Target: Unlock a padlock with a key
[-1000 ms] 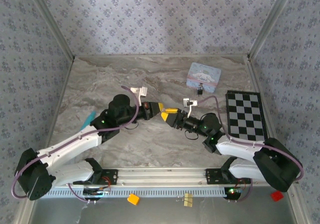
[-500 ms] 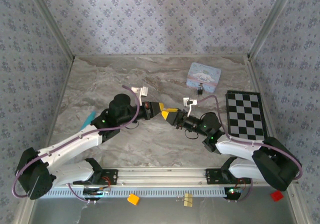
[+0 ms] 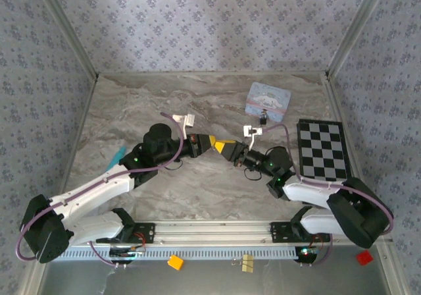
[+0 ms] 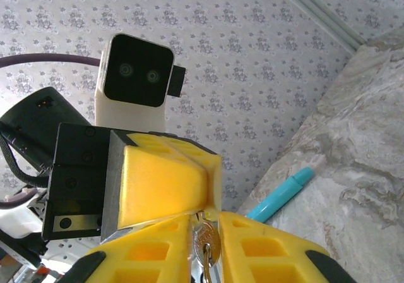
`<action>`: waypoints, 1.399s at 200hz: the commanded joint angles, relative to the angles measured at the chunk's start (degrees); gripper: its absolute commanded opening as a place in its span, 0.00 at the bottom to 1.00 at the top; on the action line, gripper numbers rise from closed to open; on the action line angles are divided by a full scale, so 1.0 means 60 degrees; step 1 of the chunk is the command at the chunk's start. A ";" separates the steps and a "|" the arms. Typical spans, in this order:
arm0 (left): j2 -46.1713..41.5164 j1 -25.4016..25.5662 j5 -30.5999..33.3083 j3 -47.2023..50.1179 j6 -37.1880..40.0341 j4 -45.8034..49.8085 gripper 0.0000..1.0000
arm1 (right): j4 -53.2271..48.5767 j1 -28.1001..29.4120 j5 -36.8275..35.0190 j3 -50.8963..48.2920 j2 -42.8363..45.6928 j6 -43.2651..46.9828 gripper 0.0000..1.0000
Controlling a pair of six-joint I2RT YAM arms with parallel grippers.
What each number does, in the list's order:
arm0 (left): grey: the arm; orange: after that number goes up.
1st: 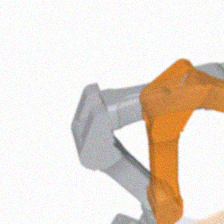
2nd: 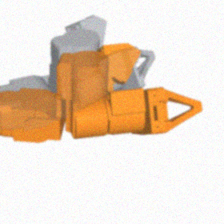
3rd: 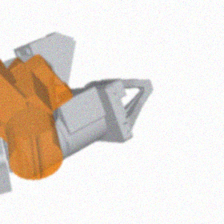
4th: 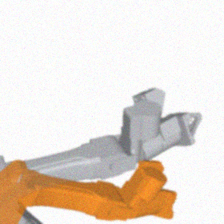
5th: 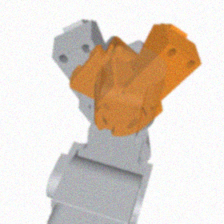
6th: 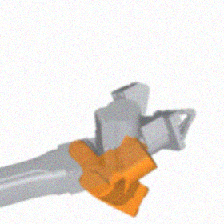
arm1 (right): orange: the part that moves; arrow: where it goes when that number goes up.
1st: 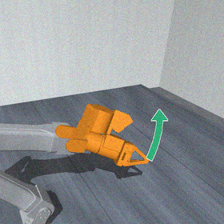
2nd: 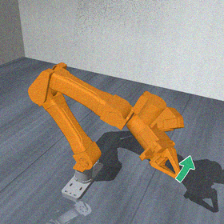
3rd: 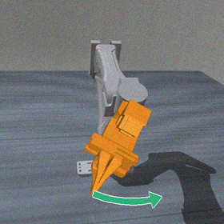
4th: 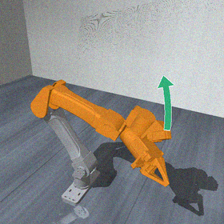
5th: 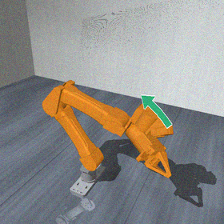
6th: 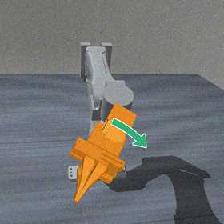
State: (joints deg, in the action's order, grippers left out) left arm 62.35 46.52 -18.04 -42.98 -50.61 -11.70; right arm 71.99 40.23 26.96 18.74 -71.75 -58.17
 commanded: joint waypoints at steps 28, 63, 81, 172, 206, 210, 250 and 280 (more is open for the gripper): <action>-0.0196 0.0054 0.0042 -0.0021 0.0125 -0.0173 0.00 | 0.0836 0.0026 0.0687 0.0489 -0.0433 -0.0602 0.18; -0.0181 0.0054 0.0063 -0.0021 0.0173 -0.0172 0.00 | 0.1085 0.0048 0.0729 0.0465 -0.0551 -0.0667 0.12; -0.0196 0.0052 0.0089 0.0000 0.0188 -0.0173 0.00 | 0.1065 0.0020 0.0616 0.0379 -0.0481 -0.0647 0.08; -0.0717 -0.0030 0.0935 -0.0152 0.0793 0.0910 0.48 | -0.1234 -0.0536 0.0417 0.0144 0.0755 -0.0186 0.00; -0.1382 -0.0543 0.1896 -0.0395 0.1362 0.2377 0.80 | -1.0132 -0.1101 -0.1243 0.1601 0.3530 0.3318 0.00; -0.1420 -0.0670 0.1928 -0.0395 0.1364 0.2499 0.81 | -1.0899 -0.1104 -0.1528 0.1804 0.3780 0.3591 0.00; -0.0254 -0.1693 0.2051 -0.0999 0.1364 0.3796 0.81 | -1.5374 -0.1651 -0.3406 0.2982 0.5186 0.5589 0.00; 0.2103 -0.1510 0.1484 -0.2314 0.1985 0.3535 0.80 | -1.6043 -0.2216 -0.4371 0.2614 0.6067 0.5634 0.00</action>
State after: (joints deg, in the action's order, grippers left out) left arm 66.28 36.53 -6.92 -50.48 -42.54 7.84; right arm -10.33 29.17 8.69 35.75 -38.41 -29.10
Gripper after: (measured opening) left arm 0.803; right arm 0.052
